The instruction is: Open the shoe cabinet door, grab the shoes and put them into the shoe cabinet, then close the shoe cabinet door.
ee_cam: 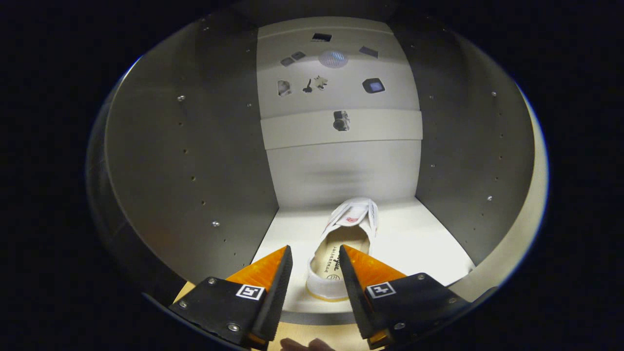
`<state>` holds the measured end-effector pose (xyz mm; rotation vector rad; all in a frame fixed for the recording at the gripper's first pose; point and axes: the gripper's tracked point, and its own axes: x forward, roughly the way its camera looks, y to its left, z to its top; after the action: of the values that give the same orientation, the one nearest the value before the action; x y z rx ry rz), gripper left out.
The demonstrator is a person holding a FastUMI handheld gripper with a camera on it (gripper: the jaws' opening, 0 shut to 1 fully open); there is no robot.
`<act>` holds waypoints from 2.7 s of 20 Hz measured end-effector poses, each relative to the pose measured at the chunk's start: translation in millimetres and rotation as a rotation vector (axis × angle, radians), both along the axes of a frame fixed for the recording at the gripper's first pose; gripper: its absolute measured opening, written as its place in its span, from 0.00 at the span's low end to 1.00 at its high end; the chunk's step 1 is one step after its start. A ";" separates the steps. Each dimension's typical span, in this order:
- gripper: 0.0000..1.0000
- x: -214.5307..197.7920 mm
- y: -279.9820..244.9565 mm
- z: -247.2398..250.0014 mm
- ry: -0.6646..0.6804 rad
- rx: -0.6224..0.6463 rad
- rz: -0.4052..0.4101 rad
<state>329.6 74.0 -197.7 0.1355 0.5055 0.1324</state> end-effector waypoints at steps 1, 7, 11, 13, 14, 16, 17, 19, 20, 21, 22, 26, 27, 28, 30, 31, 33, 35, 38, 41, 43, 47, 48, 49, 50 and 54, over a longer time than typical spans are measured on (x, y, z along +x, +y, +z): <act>0.65 -10.9 -0.4 5.3 -0.012 -0.019 -0.010; 0.84 -85.5 4.2 31.0 -0.042 -0.066 -0.037; 0.90 -143.0 0.3 48.1 -0.049 -0.080 -0.071; 0.92 -170.6 -3.4 57.3 -0.044 -0.078 -0.074; 0.93 -183.0 -6.7 63.5 -0.049 -0.077 -0.078; 0.93 -204.2 -13.9 77.3 -0.070 -0.075 -0.087; 0.93 -214.8 -18.0 82.2 -0.075 -0.070 -0.089; 0.93 -233.0 -25.8 90.1 -0.082 -0.055 -0.086; 0.93 -241.4 -31.1 93.4 -0.088 -0.055 -0.083; 0.93 -247.9 -38.4 97.2 -0.095 -0.057 -0.084; 0.93 -255.9 -45.3 100.6 -0.102 -0.055 -0.086; 0.93 -290.5 -84.7 111.4 -0.119 -0.022 -0.089; 0.93 -302.6 -96.3 114.9 -0.122 0.005 -0.080; 0.93 -313.8 -106.9 116.4 -0.114 0.026 -0.074; 0.93 -332.4 -127.2 121.2 -0.143 0.066 -0.058; 0.93 -340.5 -139.4 123.0 -0.154 0.073 -0.045; 0.93 -356.8 -160.3 126.8 -0.166 0.083 -0.016; 0.93 -369.0 -184.8 132.8 -0.179 0.114 -0.014; 0.93 -376.9 -234.0 134.5 -0.194 0.135 -0.059; 0.94 -376.8 -271.9 134.7 -0.214 0.138 -0.087; 0.95 -372.3 -292.7 137.2 -0.228 0.129 -0.096; 0.95 -360.0 -326.2 137.8 -0.257 0.089 -0.110; 0.95 -356.4 -330.6 137.5 -0.260 0.090 -0.114; 0.95 -353.6 -333.2 136.3 -0.259 0.092 -0.118; 0.95 -350.5 -335.0 135.3 -0.260 0.092 -0.122; 0.95 -350.0 -331.2 129.3 -0.245 0.062 -0.130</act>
<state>-20.4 -257.2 -68.4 0.2095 0.2478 0.0368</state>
